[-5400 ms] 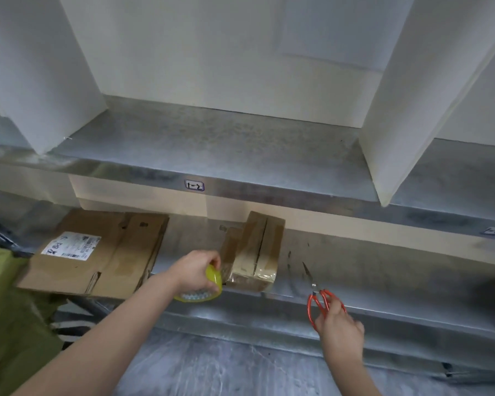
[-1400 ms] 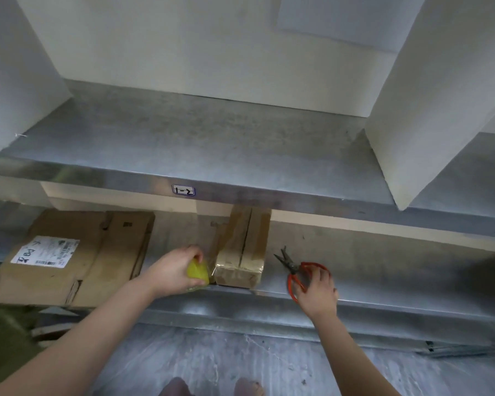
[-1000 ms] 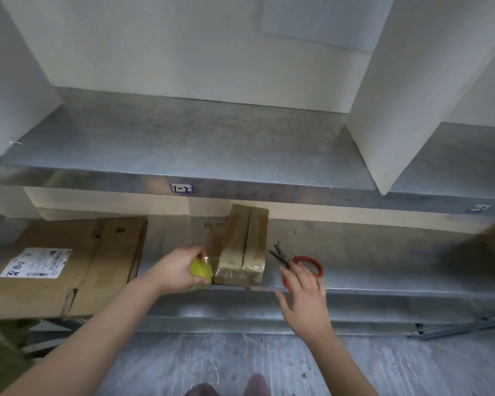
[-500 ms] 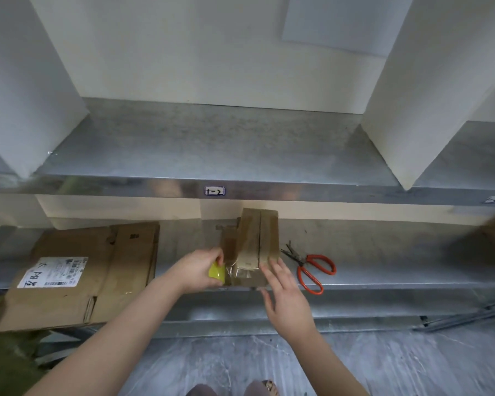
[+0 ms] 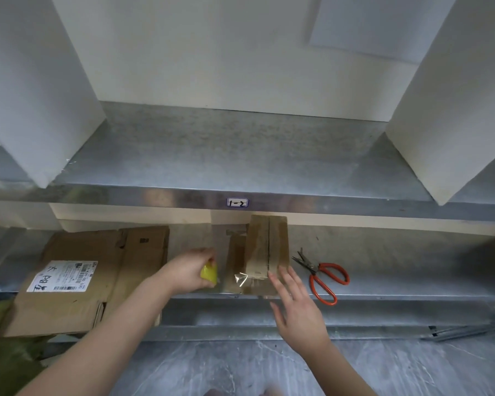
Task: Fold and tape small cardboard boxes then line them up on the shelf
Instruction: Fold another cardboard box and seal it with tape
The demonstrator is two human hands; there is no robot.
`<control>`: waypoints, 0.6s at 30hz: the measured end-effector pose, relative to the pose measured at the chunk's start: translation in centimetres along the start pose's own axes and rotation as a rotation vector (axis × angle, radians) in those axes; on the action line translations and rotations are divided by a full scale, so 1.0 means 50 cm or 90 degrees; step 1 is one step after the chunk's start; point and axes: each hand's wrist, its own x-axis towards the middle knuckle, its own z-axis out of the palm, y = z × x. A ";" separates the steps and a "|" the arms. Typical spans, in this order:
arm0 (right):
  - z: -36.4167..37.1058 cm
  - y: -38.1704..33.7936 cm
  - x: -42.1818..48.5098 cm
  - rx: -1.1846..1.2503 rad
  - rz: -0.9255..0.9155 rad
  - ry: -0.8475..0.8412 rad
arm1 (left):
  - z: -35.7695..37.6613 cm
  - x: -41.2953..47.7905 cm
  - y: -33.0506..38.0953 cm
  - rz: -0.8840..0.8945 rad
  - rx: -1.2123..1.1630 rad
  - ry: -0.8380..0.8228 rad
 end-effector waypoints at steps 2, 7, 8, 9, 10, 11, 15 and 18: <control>-0.011 -0.004 0.002 -0.013 0.008 0.029 | 0.011 -0.007 0.008 0.005 -0.036 0.025; -0.031 -0.017 0.016 -0.084 -0.021 0.126 | 0.008 -0.031 0.030 0.018 -0.075 0.075; -0.036 -0.024 0.020 -0.093 -0.029 0.140 | 0.003 -0.034 0.035 0.021 -0.072 0.083; -0.041 -0.033 0.024 -0.100 -0.036 0.154 | -0.003 -0.038 0.041 0.024 -0.067 0.093; -0.046 -0.044 0.028 -0.101 -0.044 0.169 | -0.010 -0.042 0.046 0.027 -0.060 0.104; -0.050 -0.057 0.032 -0.094 -0.050 0.180 | -0.016 -0.047 0.051 0.031 -0.054 0.116; -0.073 -0.141 0.051 0.003 -0.041 0.134 | -0.038 -0.073 0.067 0.061 -0.032 0.154; -0.073 -0.212 0.072 0.174 0.024 0.050 | -0.043 -0.097 0.076 0.101 -0.017 0.184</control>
